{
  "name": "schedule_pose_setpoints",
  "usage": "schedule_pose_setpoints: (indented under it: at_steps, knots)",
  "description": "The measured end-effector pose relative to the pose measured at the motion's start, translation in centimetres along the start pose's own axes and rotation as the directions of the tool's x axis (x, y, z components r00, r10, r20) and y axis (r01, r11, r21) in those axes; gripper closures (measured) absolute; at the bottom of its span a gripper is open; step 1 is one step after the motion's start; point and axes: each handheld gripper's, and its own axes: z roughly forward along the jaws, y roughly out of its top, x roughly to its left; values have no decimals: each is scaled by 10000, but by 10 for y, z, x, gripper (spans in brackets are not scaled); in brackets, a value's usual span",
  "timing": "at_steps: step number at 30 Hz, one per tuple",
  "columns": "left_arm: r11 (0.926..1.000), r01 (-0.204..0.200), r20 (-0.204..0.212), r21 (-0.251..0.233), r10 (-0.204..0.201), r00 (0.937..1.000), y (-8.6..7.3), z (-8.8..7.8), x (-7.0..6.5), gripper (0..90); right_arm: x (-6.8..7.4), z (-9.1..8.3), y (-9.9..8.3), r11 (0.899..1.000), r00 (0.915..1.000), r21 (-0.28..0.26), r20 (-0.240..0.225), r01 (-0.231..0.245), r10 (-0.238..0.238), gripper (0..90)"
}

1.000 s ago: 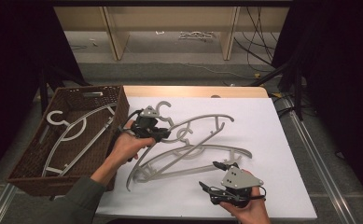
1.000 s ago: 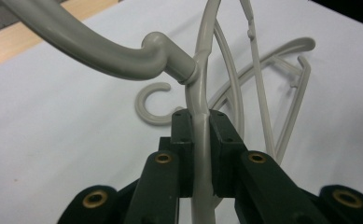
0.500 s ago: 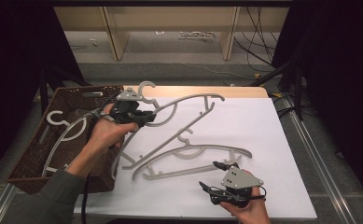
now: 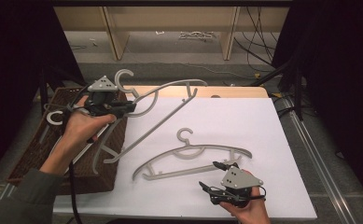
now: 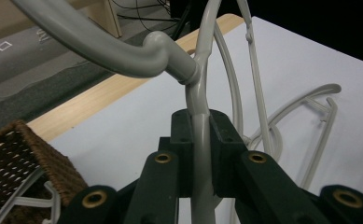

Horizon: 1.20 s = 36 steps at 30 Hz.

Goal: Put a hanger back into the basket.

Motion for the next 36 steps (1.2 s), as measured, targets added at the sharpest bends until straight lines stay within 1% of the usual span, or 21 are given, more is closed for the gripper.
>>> schedule_pose_setpoints:
  at_steps: [8,9,10,12,13,14,15,17,18,20,21,22,24,25,27,28,29,30,31,33,36]
  knots:
    - [9997,226,-411,-85,-229,9989,-10,-14,20,816,0,0,0,10000,10000,23,4,19,-19,255]
    - [9996,289,-494,-36,-291,9984,-11,-15,22,815,0,0,0,10000,10000,35,-19,70,-70,256]
    - [9991,370,-538,-187,-380,9978,-12,-15,24,816,0,0,0,10000,10000,10,1,6,-6,255]
    - [9985,504,-593,-220,-517,9969,-14,-17,28,815,0,0,0,10000,10000,14,15,4,-4,255]
    - [9991,410,-671,-52,-412,9969,-15,-20,31,815,0,0,0,10000,10000,49,-4,0,0,255]
    - [9935,938,-691,-650,-983,9928,-16,-18,30,815,0,-1,0,10000,10000,92,-26,18,-17,255]
    - [9945,904,-797,-522,-944,9923,-17,-20,32,815,0,0,0,10000,10000,33,13,30,-30,255]
    - [9943,926,-895,-526,-971,9912,-19,-25,37,814,0,0,0,10000,10000,34,7,25,-26,256]
    - [9906,1135,-894,-763,-1202,9887,-20,-25,39,814,0,0,0,10000,10000,43,9,23,-23,255]
    - [9920,1082,-1053,-643,-1146,9878,-23,-30,45,814,0,0,0,10000,10000,47,11,23,-23,256]
    - [9877,1261,-1062,-921,-1356,9850,-24,-29,46,814,0,0,0,10000,10000,38,15,28,-29,255]
    - [9919,1071,-1156,-681,-1145,9867,-26,-33,51,814,0,0,0,10000,10000,37,14,35,-36,255]
    - [9928,1053,-1293,-572,-1119,9853,-29,-36,56,813,0,0,0,10000,10000,47,9,36,-36,255]
    - [9906,1209,-1374,-646,-1289,9821,-32,-37,60,813,0,0,0,10000,10000,74,-14,34,-34,255]
    - [9902,1250,-1469,-628,-1331,9802,-36,-40,65,813,0,0,0,10000,10000,59,3,36,-36,255]
    - [9876,1387,-1505,-740,-1486,9774,-38,-40,67,812,0,0,0,9999,10000,110,-33,35,-34,255]
    - [9938,1101,-1508,-178,-1115,9823,-41,-45,73,812,0,0,0,9999,10000,112,-34,23,-23,256]
    - [9919,1251,-1407,-213,-1268,9819,-44,-47,77,811,0,0,0,9999,10000,117,-34,29,-29,255]
    - [9890,1429,-1374,-382,-1468,9796,-46,-48,79,811,0,0,0,9999,10000,131,-40,28,-28,256]
    - [9862,1597,-1532,-426,-1644,9744,-50,-50,85,812,0,0,0,9999,10000,143,-38,-7,7,255]
    - [9867,1605,-1837,-262,-1625,9694,-58,-53,93,811,1,0,0,9999,10000,156,-51,-15,16,255]
